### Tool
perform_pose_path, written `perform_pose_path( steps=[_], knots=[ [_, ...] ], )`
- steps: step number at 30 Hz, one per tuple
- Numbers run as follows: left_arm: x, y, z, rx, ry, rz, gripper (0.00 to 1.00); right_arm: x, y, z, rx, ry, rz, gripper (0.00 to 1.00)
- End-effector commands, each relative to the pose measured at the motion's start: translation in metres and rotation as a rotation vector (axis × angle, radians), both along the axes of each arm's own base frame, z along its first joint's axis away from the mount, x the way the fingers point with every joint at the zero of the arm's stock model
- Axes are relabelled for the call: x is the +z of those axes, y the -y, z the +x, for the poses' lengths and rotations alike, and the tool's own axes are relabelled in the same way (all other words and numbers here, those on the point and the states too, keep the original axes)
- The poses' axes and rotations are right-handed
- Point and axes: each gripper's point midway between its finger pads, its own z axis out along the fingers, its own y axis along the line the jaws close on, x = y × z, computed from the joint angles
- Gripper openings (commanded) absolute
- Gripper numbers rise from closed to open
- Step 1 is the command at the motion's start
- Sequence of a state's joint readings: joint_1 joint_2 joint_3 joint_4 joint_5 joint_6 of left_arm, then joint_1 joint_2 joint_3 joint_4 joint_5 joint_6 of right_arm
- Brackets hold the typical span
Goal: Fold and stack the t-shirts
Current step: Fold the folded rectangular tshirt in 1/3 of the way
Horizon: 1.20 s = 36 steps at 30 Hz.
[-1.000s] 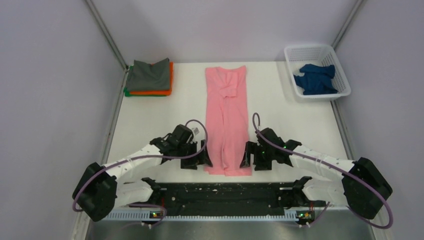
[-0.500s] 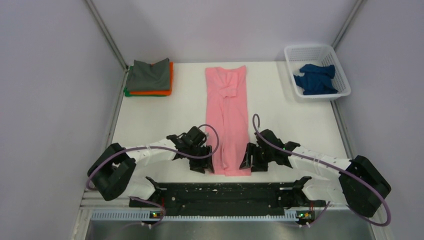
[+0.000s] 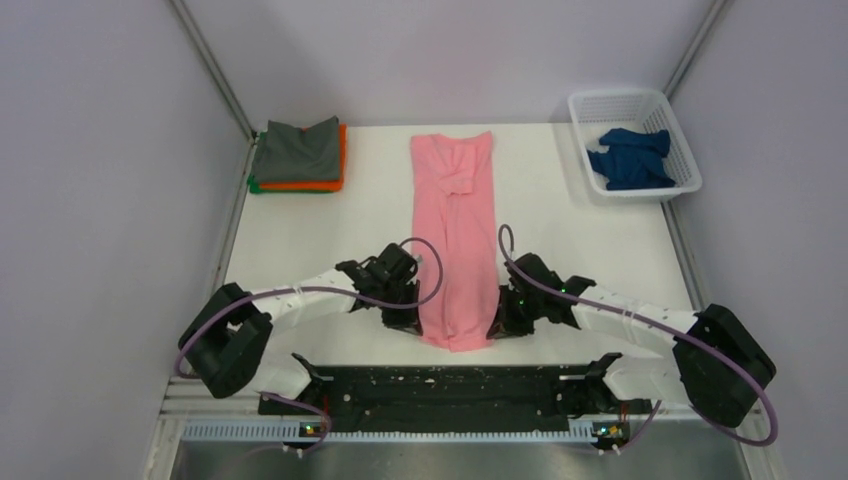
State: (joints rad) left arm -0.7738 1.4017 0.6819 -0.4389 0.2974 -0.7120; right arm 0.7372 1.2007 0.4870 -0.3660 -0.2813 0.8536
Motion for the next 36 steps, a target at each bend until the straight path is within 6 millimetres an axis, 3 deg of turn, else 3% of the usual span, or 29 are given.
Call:
perform_pose_path(
  steps=[1,8,13,22,29,36],
  knots=[
    [0.044,0.020,0.029,-0.032,0.119,-0.075,0.00,0.039,-0.026,0.030,0.049,0.124,0.064,0.00],
    [0.075,0.023,0.089,0.041,0.185,-0.117,0.00,0.062,-0.025,0.082,0.017,0.197,0.081,0.00],
    [0.098,0.020,0.158,0.160,0.252,-0.164,0.00,0.078,-0.025,0.139,-0.015,0.278,0.081,0.00],
    [0.111,0.010,0.271,0.288,0.312,-0.190,0.00,0.091,-0.011,0.237,-0.127,0.340,0.123,0.00],
    [0.099,0.001,0.326,0.313,0.307,-0.204,0.00,0.084,-0.010,0.292,-0.141,0.350,0.141,0.00],
    [0.092,0.007,0.358,0.271,0.306,-0.243,0.00,0.073,-0.002,0.338,-0.168,0.362,0.126,0.00]
  ],
)
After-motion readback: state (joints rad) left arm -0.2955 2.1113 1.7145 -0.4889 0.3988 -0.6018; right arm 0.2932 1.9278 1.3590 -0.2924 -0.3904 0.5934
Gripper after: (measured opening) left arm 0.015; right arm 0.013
